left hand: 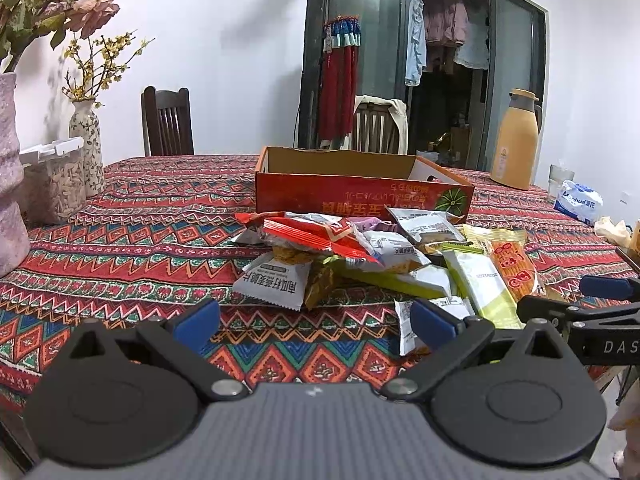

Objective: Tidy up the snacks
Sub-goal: 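Close the right tool on the green-and-white snack bar, then grasp the white snack packet with the left tool while the right tool holds the bar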

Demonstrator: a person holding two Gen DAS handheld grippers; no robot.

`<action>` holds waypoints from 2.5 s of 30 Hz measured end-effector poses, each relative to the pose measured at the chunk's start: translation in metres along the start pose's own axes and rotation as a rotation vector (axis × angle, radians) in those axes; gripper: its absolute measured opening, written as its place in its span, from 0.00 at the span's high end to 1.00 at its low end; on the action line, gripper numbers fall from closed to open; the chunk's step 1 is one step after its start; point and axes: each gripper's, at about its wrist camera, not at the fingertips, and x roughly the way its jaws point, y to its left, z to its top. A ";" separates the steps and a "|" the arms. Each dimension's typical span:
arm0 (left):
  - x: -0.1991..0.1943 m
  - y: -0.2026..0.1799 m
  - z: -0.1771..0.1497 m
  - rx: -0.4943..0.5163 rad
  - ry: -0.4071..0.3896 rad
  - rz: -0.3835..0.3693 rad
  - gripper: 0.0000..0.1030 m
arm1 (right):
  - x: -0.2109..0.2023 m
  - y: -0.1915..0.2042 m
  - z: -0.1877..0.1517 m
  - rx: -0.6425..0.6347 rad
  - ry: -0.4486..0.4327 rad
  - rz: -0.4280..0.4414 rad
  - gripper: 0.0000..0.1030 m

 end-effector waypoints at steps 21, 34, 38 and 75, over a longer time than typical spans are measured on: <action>0.024 0.011 0.013 -0.030 0.011 0.049 0.00 | 0.025 0.003 0.021 0.026 0.040 0.068 0.48; 0.037 0.020 0.007 -0.043 0.045 0.044 0.00 | 0.070 0.019 0.012 -0.011 0.156 0.006 0.59; 0.038 0.018 0.005 -0.041 0.057 0.040 0.00 | 0.069 0.016 0.013 0.003 0.146 0.007 0.64; 0.085 -0.080 0.007 0.029 0.251 -0.085 0.40 | 0.011 -0.058 -0.005 0.150 -0.027 0.031 0.65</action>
